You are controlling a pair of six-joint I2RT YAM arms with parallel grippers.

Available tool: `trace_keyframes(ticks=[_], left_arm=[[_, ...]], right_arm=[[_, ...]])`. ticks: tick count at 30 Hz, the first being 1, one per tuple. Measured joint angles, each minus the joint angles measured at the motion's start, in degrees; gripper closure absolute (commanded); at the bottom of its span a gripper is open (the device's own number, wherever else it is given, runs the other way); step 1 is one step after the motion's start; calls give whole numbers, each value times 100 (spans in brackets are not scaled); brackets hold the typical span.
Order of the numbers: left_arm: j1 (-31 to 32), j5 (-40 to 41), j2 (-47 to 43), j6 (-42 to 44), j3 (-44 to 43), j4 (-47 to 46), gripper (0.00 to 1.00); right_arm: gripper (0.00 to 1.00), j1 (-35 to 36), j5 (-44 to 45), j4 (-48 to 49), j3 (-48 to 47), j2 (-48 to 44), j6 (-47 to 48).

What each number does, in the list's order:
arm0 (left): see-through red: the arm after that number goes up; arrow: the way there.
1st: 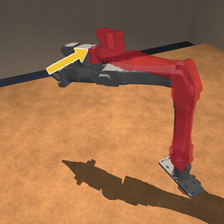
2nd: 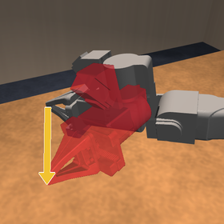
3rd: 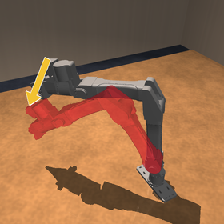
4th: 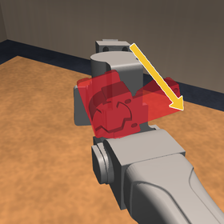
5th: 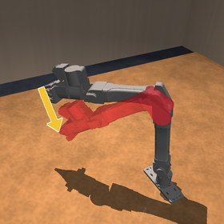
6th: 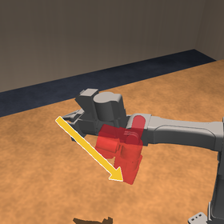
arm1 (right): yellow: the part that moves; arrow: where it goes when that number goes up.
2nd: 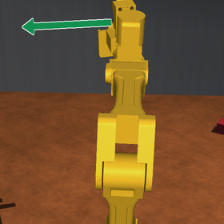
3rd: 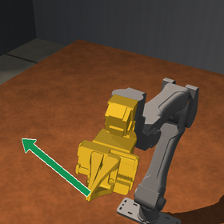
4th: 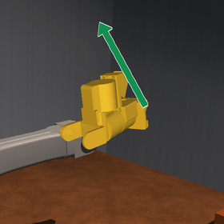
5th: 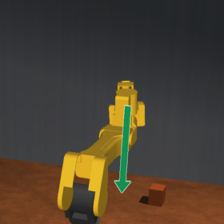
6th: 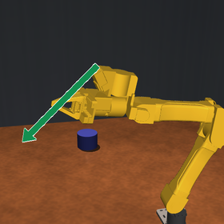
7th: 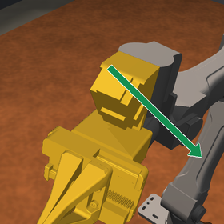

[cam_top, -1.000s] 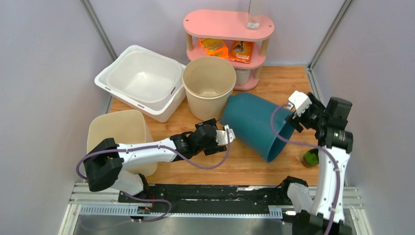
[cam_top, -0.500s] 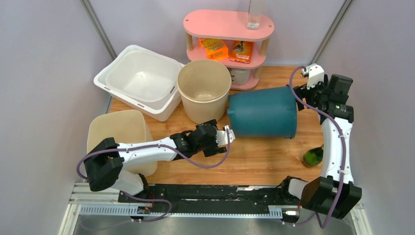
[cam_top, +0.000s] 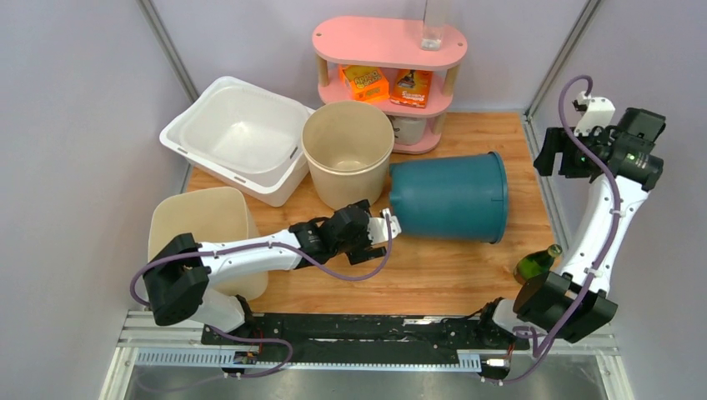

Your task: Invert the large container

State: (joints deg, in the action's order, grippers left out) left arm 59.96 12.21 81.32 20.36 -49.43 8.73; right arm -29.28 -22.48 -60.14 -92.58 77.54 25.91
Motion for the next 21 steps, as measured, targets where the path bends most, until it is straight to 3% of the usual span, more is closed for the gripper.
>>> trace_keyframes(ticks=[5,9,15,18,21], left_arm=[[-2,-44,17,-96,-2,4,0],[-55,-70,17,-391,-44,142,0],[-678,-345,11,-1307,-531,732,0],[-1202,-586,11,-1834,-839,957,0],[-1655,-837,0,-2310,-1056,1014,0]], right_arm=[[24,-199,-1637,-946,142,39,-76],[28,-149,-2232,-1250,811,166,-142],[64,-55,-2465,-1261,1237,321,-227],[96,2,-2601,-1200,1241,358,-232],[100,7,-2881,-1189,1244,424,-310]])
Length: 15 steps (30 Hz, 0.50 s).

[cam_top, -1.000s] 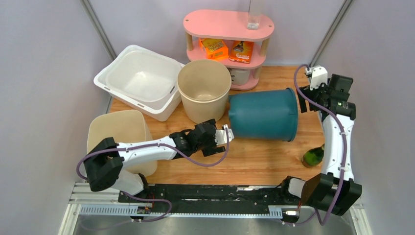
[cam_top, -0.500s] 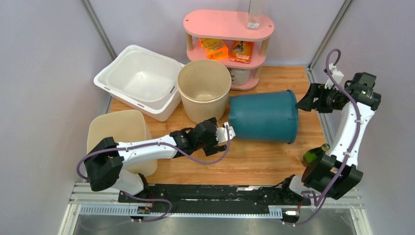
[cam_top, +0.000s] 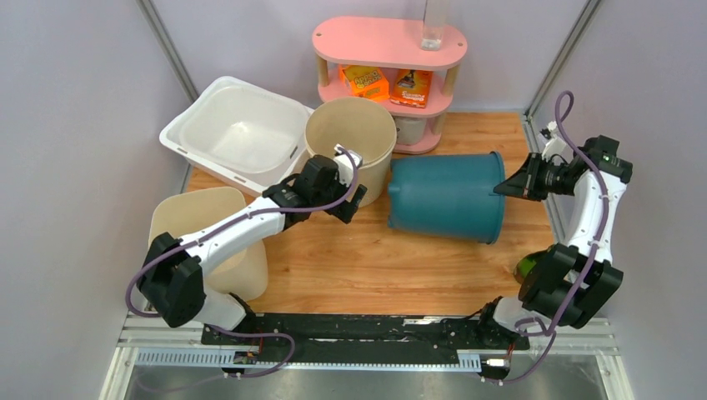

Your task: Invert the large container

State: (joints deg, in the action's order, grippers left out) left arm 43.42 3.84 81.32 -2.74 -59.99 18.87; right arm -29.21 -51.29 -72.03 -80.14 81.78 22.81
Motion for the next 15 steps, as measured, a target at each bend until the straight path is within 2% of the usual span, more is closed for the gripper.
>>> trace_keyframes(ticks=[5,9,15], left_arm=[[-415,-435,9,-518,-39,-13,0],[-413,-855,74,-697,-39,-181,0],[-411,-1423,304,-844,-94,-400,0]], right_arm=[[100,-293,-549,-151,-120,531,-50],[100,-732,-1080,-348,-625,1408,-44],[100,-1016,-1298,-721,-1259,2221,0]])
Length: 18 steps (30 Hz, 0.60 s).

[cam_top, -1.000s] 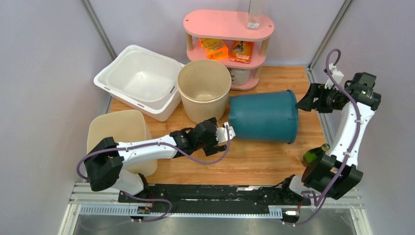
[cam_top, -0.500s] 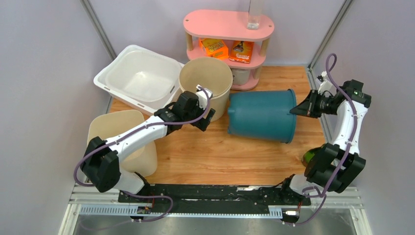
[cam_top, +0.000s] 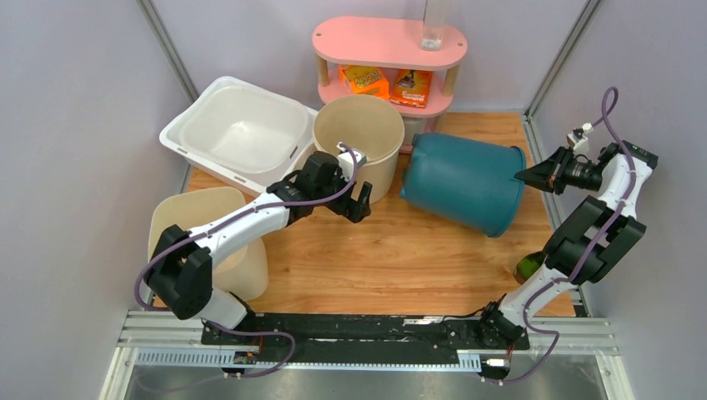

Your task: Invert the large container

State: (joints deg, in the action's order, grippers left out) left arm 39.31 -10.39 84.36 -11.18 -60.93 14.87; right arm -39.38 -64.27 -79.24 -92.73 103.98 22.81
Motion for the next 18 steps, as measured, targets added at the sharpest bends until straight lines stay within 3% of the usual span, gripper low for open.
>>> trace_keyframes(ticks=[10,15,18], left_arm=[[0,-376,-361,109,326,-267,0],[0,-535,-426,107,505,-431,0],[0,-649,-439,107,645,-546,0]], right_arm=[[99,20,144,247,286,-87,-114],[92,28,391,560,474,-264,-251],[80,35,564,802,494,-323,-372]])
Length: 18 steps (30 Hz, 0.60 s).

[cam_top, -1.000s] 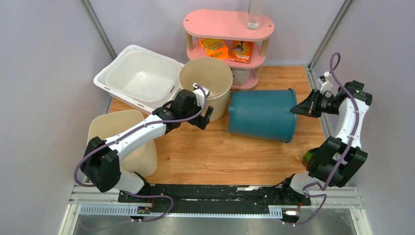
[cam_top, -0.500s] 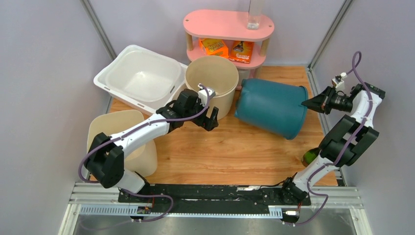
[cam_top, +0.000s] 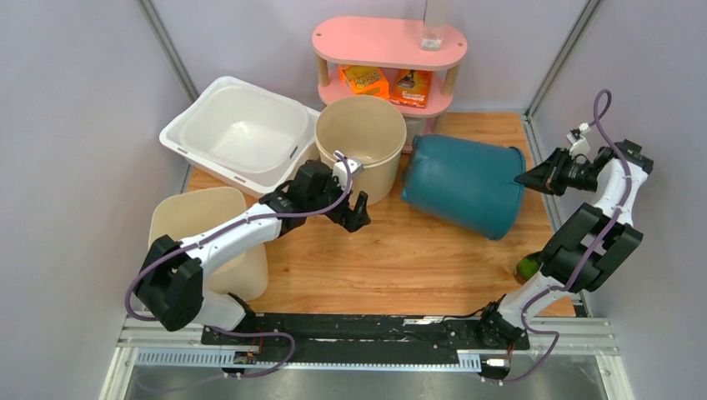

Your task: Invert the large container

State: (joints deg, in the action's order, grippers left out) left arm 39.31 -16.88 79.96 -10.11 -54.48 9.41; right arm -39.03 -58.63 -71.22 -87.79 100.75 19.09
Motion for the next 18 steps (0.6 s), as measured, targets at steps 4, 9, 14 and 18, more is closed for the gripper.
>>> trace_keyframes(ticks=[4,9,14,18], left_arm=[[15,-103,-127,2,138,-155,0],[48,-168,-339,2,164,-306,0],[48,-210,-452,0,313,-455,0],[48,-212,-455,2,365,-455,0]], right_arm=[[72,-7,400,514,-149,-7,-17],[70,-85,1773,1939,-428,-35,262],[71,-74,3467,2277,-61,457,699],[70,114,3869,2081,197,927,741]])
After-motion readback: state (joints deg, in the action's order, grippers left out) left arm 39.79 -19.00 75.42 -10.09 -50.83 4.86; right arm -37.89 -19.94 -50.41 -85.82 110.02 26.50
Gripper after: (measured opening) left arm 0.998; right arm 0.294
